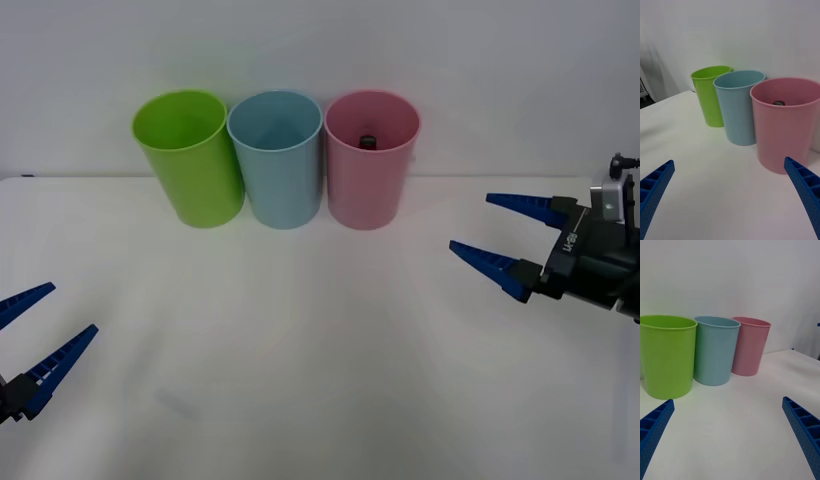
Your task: Grasp the object on the table and drop it into the matching bin: aluminum can to the light blue bin, PET bottle to the pink bin.
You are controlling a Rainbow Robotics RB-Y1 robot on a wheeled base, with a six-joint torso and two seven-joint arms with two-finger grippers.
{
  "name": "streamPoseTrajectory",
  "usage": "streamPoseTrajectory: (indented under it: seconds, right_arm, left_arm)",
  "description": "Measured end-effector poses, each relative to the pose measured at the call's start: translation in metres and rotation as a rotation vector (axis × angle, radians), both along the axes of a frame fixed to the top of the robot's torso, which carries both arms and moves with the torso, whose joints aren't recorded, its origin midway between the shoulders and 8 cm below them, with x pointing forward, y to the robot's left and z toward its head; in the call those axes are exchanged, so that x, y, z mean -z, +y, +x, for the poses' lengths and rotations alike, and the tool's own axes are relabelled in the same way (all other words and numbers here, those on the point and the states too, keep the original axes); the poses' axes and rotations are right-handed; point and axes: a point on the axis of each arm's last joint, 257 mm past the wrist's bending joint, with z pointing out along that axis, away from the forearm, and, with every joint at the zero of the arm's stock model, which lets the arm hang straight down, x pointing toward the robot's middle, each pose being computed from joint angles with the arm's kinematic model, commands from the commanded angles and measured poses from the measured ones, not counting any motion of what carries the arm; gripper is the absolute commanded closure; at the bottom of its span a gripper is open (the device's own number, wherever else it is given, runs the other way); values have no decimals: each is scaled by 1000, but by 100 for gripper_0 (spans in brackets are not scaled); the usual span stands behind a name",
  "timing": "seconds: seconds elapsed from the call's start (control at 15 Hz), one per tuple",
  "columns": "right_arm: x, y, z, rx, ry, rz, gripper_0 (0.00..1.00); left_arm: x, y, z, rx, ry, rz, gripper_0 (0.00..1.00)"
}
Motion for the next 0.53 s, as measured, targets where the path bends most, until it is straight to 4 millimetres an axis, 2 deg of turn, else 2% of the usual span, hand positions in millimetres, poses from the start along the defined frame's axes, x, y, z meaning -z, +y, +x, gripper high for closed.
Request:
streamPoseTrajectory:
  seconds: [0.53]
  right_arm:
    - [36, -29, -35, 58, 52, -43, 0]
  left_arm:
    - [0, 0, 0, 0, 0, 0, 0]
